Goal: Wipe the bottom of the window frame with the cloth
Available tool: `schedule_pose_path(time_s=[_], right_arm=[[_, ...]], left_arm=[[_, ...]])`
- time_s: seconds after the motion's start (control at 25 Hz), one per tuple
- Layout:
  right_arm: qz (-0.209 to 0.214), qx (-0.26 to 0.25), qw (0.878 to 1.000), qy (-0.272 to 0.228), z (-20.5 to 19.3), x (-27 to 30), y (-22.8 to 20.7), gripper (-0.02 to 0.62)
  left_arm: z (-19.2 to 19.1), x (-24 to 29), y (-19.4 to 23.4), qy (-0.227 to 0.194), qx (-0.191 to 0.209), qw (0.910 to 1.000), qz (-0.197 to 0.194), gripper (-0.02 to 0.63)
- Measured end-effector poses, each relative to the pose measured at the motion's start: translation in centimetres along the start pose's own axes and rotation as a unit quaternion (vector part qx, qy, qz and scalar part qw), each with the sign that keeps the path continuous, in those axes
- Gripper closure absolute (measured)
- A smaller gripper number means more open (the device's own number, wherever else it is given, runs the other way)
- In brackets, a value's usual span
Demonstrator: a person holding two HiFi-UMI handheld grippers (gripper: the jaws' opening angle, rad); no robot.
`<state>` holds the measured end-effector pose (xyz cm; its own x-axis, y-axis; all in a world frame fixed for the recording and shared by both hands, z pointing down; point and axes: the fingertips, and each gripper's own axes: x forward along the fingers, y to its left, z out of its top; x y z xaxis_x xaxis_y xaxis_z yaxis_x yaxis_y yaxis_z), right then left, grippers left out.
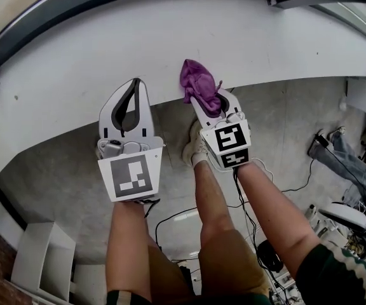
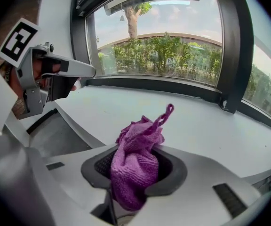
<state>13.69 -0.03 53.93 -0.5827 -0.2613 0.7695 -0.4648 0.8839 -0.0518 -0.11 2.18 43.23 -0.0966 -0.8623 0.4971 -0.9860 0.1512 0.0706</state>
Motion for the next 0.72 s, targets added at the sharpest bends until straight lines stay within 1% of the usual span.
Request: schedule_pose_path(time_s=[0.12,0.32,0.48,0.6,0.72], right_arm=[[0.01,-0.007,1.0,0.0,0.8,0.8,1.9,0.446],[0.034,-0.036,0.999,0.001,2.1,2.1,5.5,0.445],[0.038,-0.04,0.998,0.003,3.0,3.0,7.4,0.446],[0.039,-0.048,0.998,0.005,3.8,3.7,8.6,0.446],[0.049,-0.056,0.997,0.006,4.6,4.5,10.3,0.445]], left_arm=[[-0.4,-0.8,2.1,-0.003,-0.005,0.9999,0.013,0.6],[-1.0,-2.5,5.0,-0.007,-0.008,0.9995,0.03,0.601],[-1.3,-3.9,7.1,-0.01,-0.018,0.9991,0.037,0.601],[-1.4,-4.6,8.3,-0.013,-0.014,0.999,0.04,0.601],[-1.6,-5.3,9.6,-0.013,0.0,0.9988,0.047,0.601]])
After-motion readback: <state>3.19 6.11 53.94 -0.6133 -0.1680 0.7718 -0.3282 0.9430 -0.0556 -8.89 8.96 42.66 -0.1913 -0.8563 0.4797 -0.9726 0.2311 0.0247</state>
